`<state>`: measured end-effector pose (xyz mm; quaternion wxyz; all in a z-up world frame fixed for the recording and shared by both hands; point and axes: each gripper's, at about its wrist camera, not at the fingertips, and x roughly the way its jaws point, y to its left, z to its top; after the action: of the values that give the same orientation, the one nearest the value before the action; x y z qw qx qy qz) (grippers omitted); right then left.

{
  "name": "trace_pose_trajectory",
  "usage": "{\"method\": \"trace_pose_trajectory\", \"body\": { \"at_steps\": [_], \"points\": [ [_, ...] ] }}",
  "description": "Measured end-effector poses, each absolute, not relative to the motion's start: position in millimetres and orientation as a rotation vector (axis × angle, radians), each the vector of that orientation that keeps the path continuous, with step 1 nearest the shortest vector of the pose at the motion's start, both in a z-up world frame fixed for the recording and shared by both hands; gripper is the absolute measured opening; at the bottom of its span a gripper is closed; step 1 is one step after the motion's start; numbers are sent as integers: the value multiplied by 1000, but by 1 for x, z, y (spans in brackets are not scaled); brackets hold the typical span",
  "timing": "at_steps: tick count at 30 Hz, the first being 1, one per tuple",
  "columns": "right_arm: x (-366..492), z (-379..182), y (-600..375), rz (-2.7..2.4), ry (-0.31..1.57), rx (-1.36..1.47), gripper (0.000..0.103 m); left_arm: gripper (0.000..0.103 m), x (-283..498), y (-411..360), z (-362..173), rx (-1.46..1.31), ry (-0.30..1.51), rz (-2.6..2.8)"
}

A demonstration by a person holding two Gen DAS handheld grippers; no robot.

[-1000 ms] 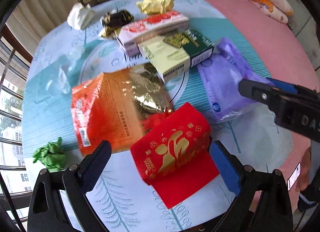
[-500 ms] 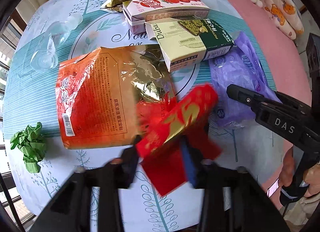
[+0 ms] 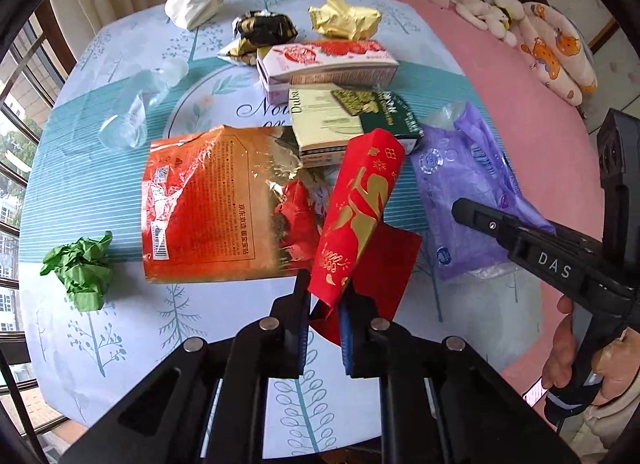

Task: Collect trash
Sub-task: 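Grasp the red envelope with the left tool while the right tool grasps the purple tissue pack, then carry both items over the bin and open both tools to drop them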

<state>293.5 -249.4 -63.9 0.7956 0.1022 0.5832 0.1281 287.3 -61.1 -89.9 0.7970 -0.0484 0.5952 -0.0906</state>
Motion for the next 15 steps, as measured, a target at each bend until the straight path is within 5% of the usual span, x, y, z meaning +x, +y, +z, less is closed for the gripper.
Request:
{"method": "trace_pose_trajectory", "body": {
  "at_steps": [15],
  "points": [
    [263,-58,-230,321,1282,187,12,17,270,-61,-98,-90,1335,-233]
  ]
}}
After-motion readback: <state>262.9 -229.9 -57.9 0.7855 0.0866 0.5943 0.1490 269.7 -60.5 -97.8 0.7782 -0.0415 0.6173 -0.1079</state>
